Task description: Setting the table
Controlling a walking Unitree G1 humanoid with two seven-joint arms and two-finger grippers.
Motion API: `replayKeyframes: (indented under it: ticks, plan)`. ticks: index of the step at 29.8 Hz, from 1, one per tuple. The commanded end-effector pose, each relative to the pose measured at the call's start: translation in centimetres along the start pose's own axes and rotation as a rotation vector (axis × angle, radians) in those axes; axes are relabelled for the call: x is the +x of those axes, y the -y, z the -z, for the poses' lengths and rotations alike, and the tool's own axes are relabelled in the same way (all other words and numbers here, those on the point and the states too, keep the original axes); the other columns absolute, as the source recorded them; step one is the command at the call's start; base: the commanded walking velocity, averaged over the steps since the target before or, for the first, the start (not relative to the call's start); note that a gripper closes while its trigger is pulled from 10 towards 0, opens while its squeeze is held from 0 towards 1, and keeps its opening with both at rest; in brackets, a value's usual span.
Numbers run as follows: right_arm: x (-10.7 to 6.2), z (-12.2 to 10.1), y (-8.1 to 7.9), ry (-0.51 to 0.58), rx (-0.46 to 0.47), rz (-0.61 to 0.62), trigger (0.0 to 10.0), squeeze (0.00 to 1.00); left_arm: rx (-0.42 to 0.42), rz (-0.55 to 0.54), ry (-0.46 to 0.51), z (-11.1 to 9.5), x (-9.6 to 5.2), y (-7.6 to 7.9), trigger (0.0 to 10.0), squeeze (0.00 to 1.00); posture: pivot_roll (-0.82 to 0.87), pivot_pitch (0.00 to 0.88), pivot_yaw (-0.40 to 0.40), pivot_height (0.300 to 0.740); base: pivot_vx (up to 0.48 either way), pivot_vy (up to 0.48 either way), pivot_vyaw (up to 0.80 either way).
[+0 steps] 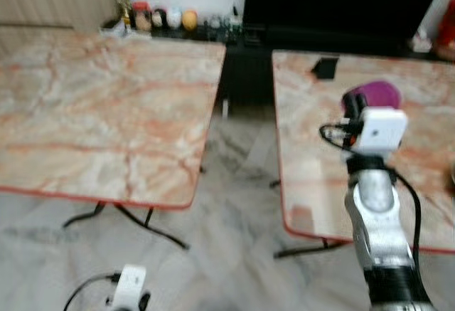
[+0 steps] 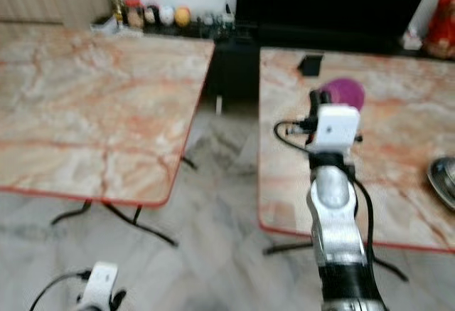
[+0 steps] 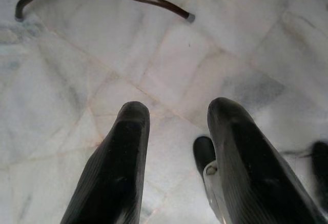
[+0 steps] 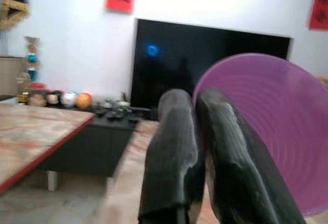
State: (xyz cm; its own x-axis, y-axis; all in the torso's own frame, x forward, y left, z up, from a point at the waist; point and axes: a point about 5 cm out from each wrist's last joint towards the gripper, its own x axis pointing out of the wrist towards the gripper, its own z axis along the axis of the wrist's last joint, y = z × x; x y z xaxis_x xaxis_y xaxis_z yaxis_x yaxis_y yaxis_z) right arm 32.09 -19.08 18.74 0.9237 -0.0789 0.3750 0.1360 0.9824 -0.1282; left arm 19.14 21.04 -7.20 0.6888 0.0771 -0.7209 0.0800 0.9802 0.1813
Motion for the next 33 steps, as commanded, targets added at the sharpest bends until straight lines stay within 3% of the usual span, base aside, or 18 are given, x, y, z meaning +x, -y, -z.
replayKeyframes:
  ticks: [1,7,27,33]
  plan:
    - [-0.02,-0.09,0.81,0.001,-0.01,0.023,10.0,0.0,0.001,0.019,-0.007,0.19,-0.02,0.7,10.0,0.0,-0.04,0.0,-0.01,0.74,0.0,-0.375,0.0]
    - [0.03,-0.08,0.85,-0.001,-0.011,0.023,10.0,0.0,-0.013,0.028,-0.01,0.16,0.01,0.84,10.0,0.0,-0.04,0.0,-0.011,0.74,0.0,-0.353,0.0]
    - [0.03,0.01,1.13,-0.015,-0.005,0.045,10.0,0.0,-0.032,0.044,-0.004,0.1,0.01,1.04,10.0,0.0,-0.04,0.0,-0.012,0.74,0.0,0.0,0.0]
    - [0.13,0.34,1.43,-0.038,-0.011,0.063,10.0,0.0,-0.033,0.042,-0.006,0.12,0.01,1.05,10.0,0.0,-0.04,0.0,-0.012,0.74,0.0,0.0,-0.61]
